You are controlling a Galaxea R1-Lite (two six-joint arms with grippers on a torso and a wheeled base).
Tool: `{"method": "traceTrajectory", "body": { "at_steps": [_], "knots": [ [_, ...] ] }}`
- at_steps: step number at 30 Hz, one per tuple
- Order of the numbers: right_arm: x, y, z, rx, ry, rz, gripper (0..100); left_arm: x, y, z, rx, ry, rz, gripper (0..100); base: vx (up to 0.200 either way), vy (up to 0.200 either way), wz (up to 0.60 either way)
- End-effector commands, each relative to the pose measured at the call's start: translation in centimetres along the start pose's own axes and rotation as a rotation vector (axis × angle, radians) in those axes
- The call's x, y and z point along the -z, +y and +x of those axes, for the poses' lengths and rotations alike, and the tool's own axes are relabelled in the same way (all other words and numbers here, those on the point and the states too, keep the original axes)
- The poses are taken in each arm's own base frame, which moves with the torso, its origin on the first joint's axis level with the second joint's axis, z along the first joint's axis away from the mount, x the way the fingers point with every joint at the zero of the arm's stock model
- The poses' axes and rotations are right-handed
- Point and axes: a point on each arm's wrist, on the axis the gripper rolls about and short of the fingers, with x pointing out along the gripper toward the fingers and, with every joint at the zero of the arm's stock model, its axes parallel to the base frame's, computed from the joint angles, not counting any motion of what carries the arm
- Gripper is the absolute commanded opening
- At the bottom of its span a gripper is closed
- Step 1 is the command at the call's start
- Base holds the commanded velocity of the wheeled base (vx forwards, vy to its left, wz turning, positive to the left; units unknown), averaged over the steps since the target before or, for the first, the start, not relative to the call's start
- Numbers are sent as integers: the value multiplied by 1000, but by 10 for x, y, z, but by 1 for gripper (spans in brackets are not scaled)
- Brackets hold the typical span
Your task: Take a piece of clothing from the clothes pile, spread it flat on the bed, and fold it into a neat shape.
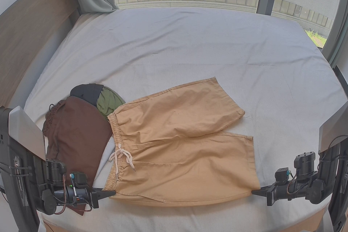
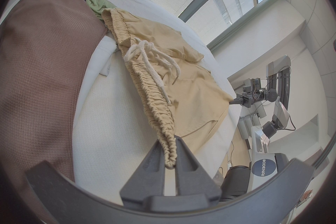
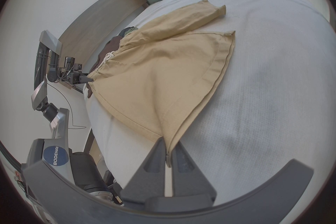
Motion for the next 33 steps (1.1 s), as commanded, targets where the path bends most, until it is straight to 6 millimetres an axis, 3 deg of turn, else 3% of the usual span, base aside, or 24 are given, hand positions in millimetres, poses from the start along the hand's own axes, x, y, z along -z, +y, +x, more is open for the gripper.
{"method": "traceTrajectory", "body": {
  "at_steps": [1, 9, 19, 33],
  "knots": [
    [1, 2, -3, -7, 0, 2, 0, 3, 0, -2, 2, 4, -9, 0, 0, 0, 0],
    [-13, 3, -3, -36, -117, -20, 0, -16, -8, 4, 43, -51, 37, 0, 0, 0, 0],
    [-37, 13, -14, -80, -233, -15, 0, -47, -24, -2, 83, -156, 5, 0, 0, 0, 0],
    [-50, 17, -22, -83, -301, -30, 0, -67, -21, 2, 95, -220, 19, 0, 0, 0, 0]
  ]
}}
